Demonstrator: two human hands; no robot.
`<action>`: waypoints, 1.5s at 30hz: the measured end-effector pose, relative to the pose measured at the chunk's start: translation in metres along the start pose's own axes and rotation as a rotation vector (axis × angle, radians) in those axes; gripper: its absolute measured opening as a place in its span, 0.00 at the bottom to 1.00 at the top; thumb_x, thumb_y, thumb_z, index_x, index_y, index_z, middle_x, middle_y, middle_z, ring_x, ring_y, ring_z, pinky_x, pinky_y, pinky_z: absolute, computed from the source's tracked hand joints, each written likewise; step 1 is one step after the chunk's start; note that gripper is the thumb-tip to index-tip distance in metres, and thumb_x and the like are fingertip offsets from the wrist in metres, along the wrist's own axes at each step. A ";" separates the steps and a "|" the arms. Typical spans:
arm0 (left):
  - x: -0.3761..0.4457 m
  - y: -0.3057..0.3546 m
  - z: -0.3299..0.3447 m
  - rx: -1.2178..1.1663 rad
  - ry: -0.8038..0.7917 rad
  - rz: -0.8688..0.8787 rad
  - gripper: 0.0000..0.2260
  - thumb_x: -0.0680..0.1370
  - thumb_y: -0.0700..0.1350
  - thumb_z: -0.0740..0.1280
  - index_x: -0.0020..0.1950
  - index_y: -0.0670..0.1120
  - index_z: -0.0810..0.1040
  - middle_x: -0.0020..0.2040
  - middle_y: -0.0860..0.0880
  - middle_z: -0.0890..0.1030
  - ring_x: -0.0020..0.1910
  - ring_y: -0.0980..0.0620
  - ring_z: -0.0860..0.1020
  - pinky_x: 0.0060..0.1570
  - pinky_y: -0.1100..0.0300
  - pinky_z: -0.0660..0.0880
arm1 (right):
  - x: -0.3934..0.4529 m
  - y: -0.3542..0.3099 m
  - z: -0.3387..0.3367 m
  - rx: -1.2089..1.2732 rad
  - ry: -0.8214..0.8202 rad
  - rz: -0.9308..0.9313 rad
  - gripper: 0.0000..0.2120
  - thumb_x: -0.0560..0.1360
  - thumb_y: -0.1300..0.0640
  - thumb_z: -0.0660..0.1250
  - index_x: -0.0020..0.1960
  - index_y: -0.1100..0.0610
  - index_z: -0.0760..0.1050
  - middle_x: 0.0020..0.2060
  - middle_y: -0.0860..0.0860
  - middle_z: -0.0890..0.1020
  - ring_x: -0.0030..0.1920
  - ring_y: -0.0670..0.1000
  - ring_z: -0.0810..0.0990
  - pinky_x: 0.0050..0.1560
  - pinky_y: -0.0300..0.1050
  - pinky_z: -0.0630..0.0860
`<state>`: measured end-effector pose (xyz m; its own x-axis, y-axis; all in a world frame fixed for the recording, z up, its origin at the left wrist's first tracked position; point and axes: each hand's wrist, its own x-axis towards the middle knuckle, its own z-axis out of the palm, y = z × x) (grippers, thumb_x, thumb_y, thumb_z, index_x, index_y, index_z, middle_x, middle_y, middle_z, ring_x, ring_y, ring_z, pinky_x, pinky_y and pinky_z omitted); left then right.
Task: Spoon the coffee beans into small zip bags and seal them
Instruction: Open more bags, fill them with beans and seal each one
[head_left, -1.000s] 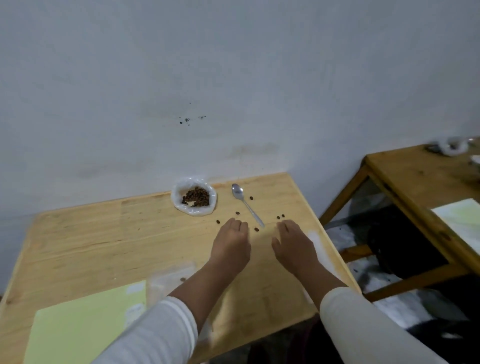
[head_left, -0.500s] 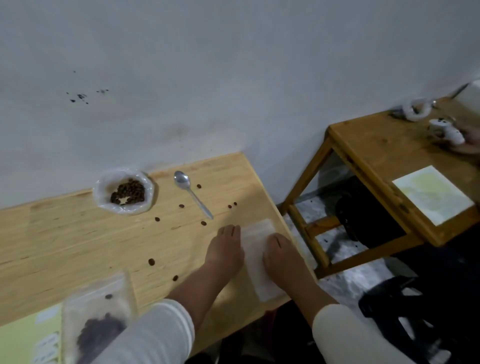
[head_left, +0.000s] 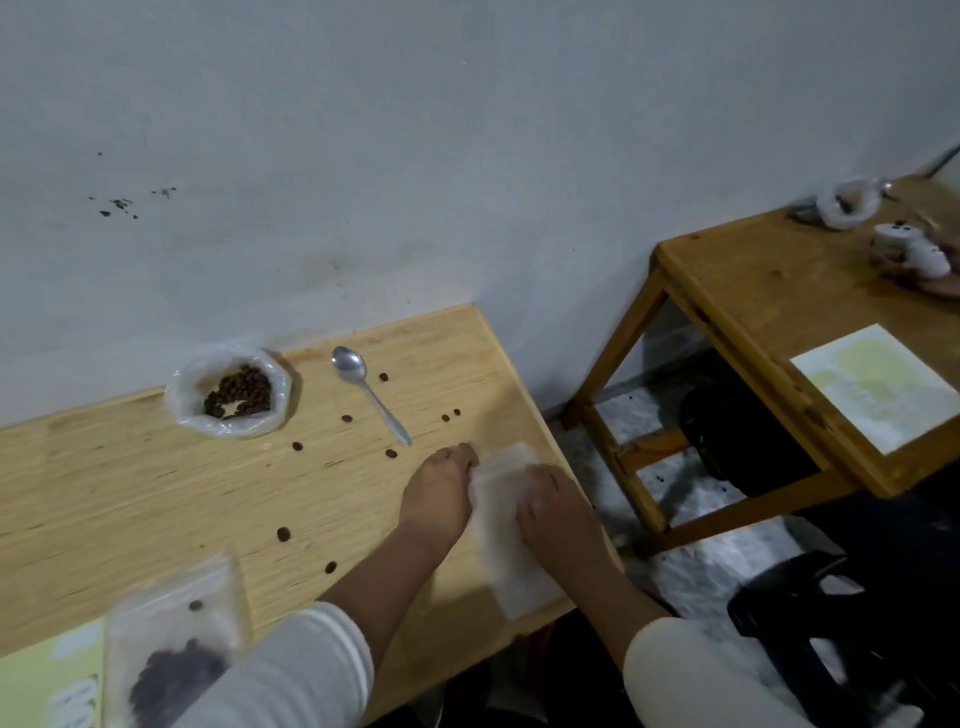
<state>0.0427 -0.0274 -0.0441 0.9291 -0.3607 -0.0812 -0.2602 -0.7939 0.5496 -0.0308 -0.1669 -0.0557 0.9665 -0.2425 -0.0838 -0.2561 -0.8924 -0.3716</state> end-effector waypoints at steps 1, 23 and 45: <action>0.001 0.000 -0.003 -0.065 0.005 -0.006 0.10 0.76 0.35 0.60 0.53 0.45 0.76 0.47 0.46 0.78 0.45 0.46 0.76 0.41 0.58 0.70 | 0.004 -0.001 -0.006 0.060 0.038 0.012 0.20 0.77 0.51 0.56 0.65 0.57 0.69 0.61 0.53 0.74 0.59 0.52 0.75 0.55 0.38 0.67; -0.053 -0.051 -0.187 -0.801 0.627 -0.254 0.14 0.79 0.43 0.64 0.64 0.52 0.72 0.52 0.56 0.78 0.49 0.68 0.75 0.47 0.76 0.71 | 0.041 -0.246 -0.075 1.286 -0.346 -0.159 0.07 0.77 0.59 0.63 0.47 0.59 0.79 0.41 0.53 0.84 0.41 0.49 0.82 0.41 0.40 0.77; -0.073 -0.113 -0.229 -0.866 0.644 -0.384 0.09 0.76 0.44 0.68 0.55 0.51 0.82 0.42 0.56 0.84 0.43 0.60 0.81 0.47 0.66 0.77 | 0.028 -0.316 -0.041 0.850 -0.020 -0.375 0.11 0.75 0.64 0.63 0.50 0.48 0.76 0.32 0.50 0.79 0.35 0.48 0.79 0.43 0.49 0.80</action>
<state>0.0648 0.2009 0.0905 0.9350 0.3488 -0.0637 0.1060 -0.1038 0.9889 0.0764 0.0933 0.0971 0.9860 0.0191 0.1657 0.1626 -0.3308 -0.9296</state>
